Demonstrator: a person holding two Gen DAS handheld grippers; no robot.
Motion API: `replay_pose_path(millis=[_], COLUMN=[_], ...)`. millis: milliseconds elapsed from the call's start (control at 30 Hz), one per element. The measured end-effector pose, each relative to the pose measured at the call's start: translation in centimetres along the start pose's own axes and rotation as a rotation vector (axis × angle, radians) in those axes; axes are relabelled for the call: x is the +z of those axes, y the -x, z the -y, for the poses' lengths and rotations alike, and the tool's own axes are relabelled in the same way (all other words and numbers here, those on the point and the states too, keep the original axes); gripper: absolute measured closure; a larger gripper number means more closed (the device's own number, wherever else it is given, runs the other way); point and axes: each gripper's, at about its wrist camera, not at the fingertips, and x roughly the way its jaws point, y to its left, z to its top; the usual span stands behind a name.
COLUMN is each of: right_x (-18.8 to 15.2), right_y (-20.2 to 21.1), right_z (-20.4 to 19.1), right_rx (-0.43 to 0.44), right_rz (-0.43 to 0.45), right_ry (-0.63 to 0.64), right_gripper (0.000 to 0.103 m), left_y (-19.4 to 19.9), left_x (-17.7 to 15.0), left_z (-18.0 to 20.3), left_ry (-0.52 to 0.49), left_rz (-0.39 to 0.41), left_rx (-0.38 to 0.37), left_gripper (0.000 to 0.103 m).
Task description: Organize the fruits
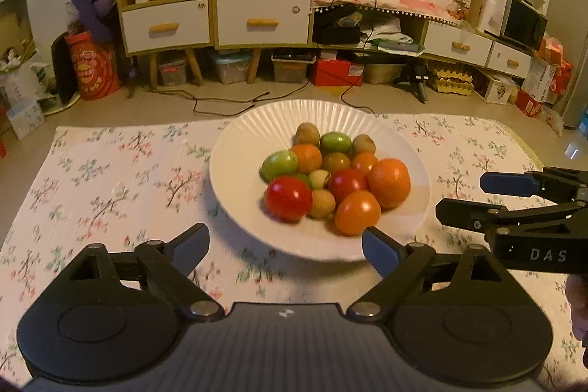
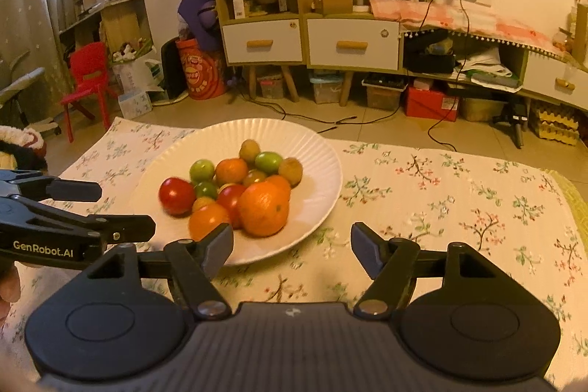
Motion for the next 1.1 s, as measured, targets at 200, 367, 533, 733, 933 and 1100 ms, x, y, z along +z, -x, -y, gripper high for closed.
replay_pose_path(millis=[200,367,533,733,933,1100], right_x=[-0.7,-1.2,-2.3,-3.3,-3.3,-3.6], right_y=[1.5,2.9,4.4,4.9,4.2,3.9], right_z=[-1.3,-2.8,-3.6,-3.9,-4.5,-4.6], right_rx=[-0.003,-0.084,-0.14,-0.165,-0.201,-0.207], right_rz=[-0.03,-0.05,-0.092,-0.121,-0.117,-0.129], right_ry=[-0.001,0.011,-0.013,-0.036,-0.005,0.002], right_gripper=[0.025,0.015,0.004,0.001,0.001,0.001], left_y=[1.6,3.5,4.9,5.3,5.1,5.0], left_x=[-1.1,-2.1,-3.3,-4.5,-4.6,-4.8], left_z=[0.0,0.4,0.7,0.2,-0.3,-0.2], left_ry=[0.024,0.028,0.062,0.107,0.144,0.149], left_rz=[-0.036,-0.066,-0.109,-0.147,-0.15,-0.156], left_rx=[0.055,0.109,0.114,0.15,0.169,0.16], left_gripper=[0.011,0.006,0.006,0.006,0.006,0.006])
